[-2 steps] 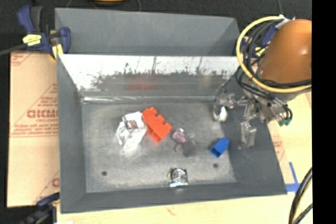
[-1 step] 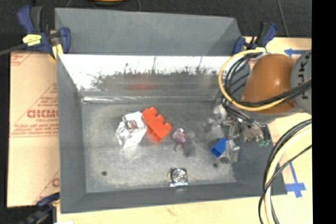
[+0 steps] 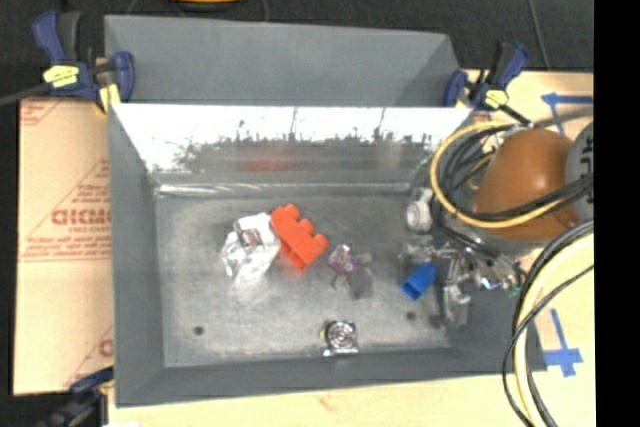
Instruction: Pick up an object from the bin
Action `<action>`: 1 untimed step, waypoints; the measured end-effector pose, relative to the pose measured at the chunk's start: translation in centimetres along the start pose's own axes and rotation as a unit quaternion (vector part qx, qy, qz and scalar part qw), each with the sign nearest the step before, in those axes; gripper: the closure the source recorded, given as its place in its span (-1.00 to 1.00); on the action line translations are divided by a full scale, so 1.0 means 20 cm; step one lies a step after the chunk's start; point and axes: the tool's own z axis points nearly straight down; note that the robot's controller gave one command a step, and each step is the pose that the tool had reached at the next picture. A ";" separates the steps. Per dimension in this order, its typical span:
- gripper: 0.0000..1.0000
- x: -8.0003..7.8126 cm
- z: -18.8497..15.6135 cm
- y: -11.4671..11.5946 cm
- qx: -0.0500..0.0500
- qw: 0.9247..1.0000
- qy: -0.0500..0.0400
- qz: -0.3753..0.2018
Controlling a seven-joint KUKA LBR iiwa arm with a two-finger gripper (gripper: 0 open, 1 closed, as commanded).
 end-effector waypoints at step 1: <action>1.00 -0.01 -0.01 0.00 0.000 1.000 -0.001 -0.002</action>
Offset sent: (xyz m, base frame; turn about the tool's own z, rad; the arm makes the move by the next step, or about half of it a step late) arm 0.0000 0.0000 0.0000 0.0000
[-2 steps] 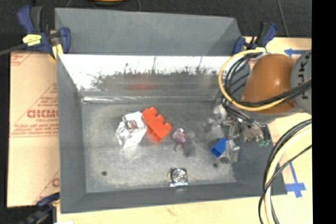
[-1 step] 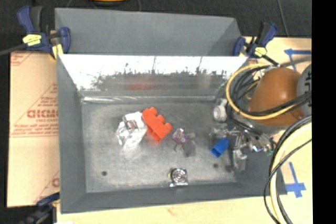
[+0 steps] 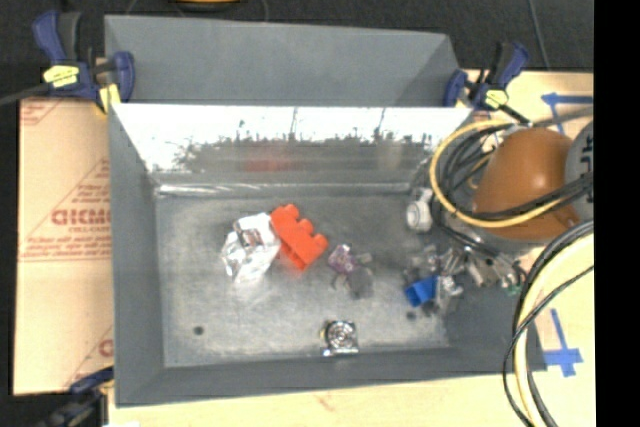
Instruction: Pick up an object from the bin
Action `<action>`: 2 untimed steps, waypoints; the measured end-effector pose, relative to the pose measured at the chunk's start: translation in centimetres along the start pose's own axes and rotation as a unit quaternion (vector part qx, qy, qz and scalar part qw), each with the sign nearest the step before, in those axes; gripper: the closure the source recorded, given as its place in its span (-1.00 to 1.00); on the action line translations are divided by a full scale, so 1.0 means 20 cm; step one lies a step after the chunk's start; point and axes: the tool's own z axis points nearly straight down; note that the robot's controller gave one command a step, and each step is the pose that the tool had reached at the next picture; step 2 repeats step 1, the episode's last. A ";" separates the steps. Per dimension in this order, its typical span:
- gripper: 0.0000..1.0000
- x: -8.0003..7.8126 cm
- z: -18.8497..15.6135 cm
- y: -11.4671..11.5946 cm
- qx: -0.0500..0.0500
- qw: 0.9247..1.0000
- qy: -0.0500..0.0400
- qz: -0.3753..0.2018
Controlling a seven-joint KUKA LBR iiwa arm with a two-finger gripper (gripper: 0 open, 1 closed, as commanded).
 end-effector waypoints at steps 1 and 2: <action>1.00 -0.07 -0.93 -0.01 0.002 1.000 -0.002 0.012; 1.00 -0.07 -0.93 -0.01 0.002 1.000 -0.002 0.012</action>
Offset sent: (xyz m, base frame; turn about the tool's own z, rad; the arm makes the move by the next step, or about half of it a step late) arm 0.0099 0.0037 0.1795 0.0274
